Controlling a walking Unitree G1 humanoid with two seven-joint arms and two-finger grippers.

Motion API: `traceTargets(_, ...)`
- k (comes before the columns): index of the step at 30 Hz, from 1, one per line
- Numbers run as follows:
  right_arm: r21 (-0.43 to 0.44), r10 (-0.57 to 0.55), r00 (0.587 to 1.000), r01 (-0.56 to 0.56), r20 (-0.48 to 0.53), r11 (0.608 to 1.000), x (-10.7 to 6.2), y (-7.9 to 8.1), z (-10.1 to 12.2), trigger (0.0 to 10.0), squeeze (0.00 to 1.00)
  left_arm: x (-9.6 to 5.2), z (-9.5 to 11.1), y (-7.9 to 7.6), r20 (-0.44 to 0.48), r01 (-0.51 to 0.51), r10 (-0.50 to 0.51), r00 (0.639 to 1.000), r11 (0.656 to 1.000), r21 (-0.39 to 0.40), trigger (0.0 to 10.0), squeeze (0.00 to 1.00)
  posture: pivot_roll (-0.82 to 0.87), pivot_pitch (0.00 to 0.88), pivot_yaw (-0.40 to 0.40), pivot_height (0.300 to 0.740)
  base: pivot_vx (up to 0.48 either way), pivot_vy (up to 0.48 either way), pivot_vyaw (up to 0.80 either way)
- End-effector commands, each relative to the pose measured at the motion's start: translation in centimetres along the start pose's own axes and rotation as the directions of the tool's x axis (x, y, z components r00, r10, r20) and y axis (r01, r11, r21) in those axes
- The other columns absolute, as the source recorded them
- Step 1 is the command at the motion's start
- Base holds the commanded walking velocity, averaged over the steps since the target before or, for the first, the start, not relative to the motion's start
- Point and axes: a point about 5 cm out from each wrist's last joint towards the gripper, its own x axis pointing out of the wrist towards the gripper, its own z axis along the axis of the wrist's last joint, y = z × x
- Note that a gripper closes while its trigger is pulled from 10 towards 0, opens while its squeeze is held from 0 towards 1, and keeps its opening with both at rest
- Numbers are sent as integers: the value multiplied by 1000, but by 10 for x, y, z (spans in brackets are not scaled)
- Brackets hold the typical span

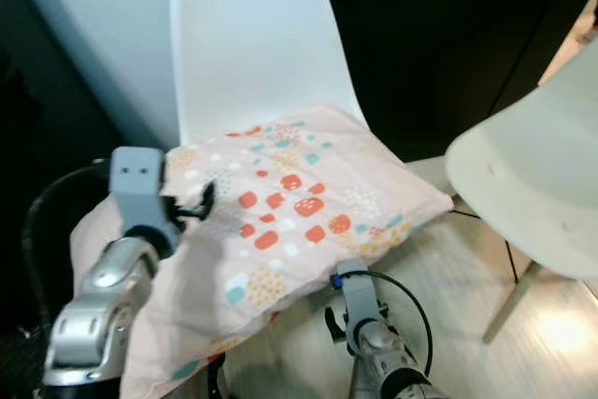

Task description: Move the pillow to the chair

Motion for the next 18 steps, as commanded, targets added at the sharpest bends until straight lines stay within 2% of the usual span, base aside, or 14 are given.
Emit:
traceTargets(1,4,28,992,-28,-125,1000,-5,8,-31,10000,0,-18,-18,35,-111,-240,231,967,968,-69,10000,0,50,203,-12,575,0,0,0)
traceTargets(3,-7,33,992,-34,-125,999,-5,9,-30,10000,0,-33,-31,48,-172,-349,321,931,923,-163,10000,0,50,203,-12,575,0,0,0)
traceTargets(4,-24,39,991,-42,-126,999,-5,9,-30,10000,0,-45,-41,58,-208,-418,381,901,892,-173,10000,0,64,199,-18,575,0,0,0)
traceTargets(7,-32,43,991,-48,-126,998,-5,10,-29,10000,0,-65,-54,70,-230,-476,439,869,867,-144,10000,0,72,199,-23,575,0,0,0)
traceTargets(9,-34,46,991,-50,-126,998,-4,10,-29,10000,0,-72,-59,73,-238,-492,450,860,857,-156,10000,0,72,199,-23,575,0,0,0)
traceTargets(11,-42,51,991,-57,-125,997,-4,11,-27,10000,0,-80,-76,74,-301,-493,424,854,844,-210,10000,0,89,192,-38,575,0,0,0)
traceTargets(12,-42,51,991,-57,-125,997,-4,11,-27,10000,0,-80,-76,74,-301,-493,424,854,844,-210,10000,0,89,192,-38,575,0,0,0)
traceTargets(13,-51,56,991,-63,-125,997,-4,11,-26,10000,0,-80,-84,73,-307,-478,393,867,828,-293,10000,0,90,190,-41,575,0,0,0)
traceTargets(14,-51,56,991,-63,-125,997,-4,11,-26,10000,0,-80,-84,73,-307,-478,393,867,828,-293,10000,0,90,190,-41,575,0,0,0)
traceTargets(18,-61,63,991,-71,-118,996,-3,12,-22,10000,0,-60,-78,65,-213,-326,246,945,744,-584,10000,0,94,184,-58,575,0,0,0)
